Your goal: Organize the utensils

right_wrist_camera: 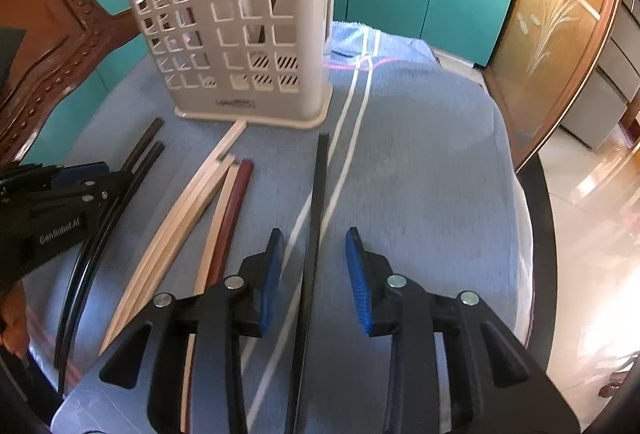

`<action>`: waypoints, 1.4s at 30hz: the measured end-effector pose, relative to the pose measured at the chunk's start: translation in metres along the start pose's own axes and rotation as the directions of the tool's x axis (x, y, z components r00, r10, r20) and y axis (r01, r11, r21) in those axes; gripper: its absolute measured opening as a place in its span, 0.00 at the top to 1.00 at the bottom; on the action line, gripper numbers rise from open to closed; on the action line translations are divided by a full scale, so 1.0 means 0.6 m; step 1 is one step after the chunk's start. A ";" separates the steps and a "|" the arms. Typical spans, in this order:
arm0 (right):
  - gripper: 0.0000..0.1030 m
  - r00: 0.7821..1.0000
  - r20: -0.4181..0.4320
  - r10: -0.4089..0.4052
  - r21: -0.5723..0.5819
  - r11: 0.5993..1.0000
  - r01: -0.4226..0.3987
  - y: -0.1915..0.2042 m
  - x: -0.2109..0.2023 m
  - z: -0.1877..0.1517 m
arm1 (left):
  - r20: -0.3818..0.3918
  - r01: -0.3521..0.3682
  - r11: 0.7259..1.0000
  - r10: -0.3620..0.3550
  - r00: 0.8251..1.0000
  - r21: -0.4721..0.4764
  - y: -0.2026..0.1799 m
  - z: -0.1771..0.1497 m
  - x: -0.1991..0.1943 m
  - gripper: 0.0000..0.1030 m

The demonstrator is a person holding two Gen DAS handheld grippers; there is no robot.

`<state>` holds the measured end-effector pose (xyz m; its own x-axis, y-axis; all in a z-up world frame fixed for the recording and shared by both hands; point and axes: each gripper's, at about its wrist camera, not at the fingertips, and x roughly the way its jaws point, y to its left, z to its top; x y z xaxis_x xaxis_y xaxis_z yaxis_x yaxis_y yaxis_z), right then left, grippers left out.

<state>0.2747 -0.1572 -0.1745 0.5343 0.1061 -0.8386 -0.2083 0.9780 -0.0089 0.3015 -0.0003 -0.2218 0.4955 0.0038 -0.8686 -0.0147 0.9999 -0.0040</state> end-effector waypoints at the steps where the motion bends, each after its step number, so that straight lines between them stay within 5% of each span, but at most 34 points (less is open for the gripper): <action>1: 0.64 1.000 0.003 -0.007 -0.004 1.000 0.007 0.002 0.003 0.004 | 0.006 -0.008 1.000 0.008 1.000 -0.007 -0.002 0.005 0.003 0.67; 6: 0.64 1.000 0.002 -0.008 -0.020 1.000 0.008 0.008 0.009 0.011 | 0.021 -0.045 0.999 0.045 0.999 0.009 -0.014 0.016 0.008 0.67; 10: 0.94 0.999 0.001 0.045 -0.037 0.998 -0.045 0.017 0.008 0.010 | 0.021 -0.026 1.000 0.026 0.999 0.016 -0.033 0.024 0.010 0.82; 13: 0.94 0.998 0.013 0.057 -0.034 0.998 -0.057 0.021 0.003 0.007 | 0.030 -0.033 0.999 0.032 0.999 0.036 -0.046 0.024 0.010 0.93; 21: 0.94 0.979 0.187 0.079 -0.013 0.997 -0.078 0.000 -0.084 0.003 | 0.141 -0.007 1.000 0.005 0.990 0.020 -0.059 0.018 -0.063 0.93; 28: 0.94 0.929 0.344 0.134 0.003 0.990 -0.144 -0.037 -0.211 -0.022 | 0.315 0.019 0.998 -0.035 0.948 0.054 -0.059 -0.002 -0.198 0.93; 34: 0.94 0.857 0.479 0.188 -0.004 0.977 -0.212 -0.063 -0.324 -0.023 | 0.439 0.027 0.996 -0.060 0.896 0.082 -0.070 -0.017 -0.310 0.93; 42: 0.94 0.764 0.618 0.189 -0.014 0.973 -0.229 -0.076 -0.422 0.055 | 0.557 0.011 0.992 -0.080 0.827 0.126 -0.076 0.002 -0.422 0.93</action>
<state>0.1761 -0.2227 0.0563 0.8746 0.3764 -0.3056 -0.3368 0.9250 0.1757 0.1776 -0.0469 -0.0014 0.8947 -0.0682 -0.4415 0.1000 0.9938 0.0492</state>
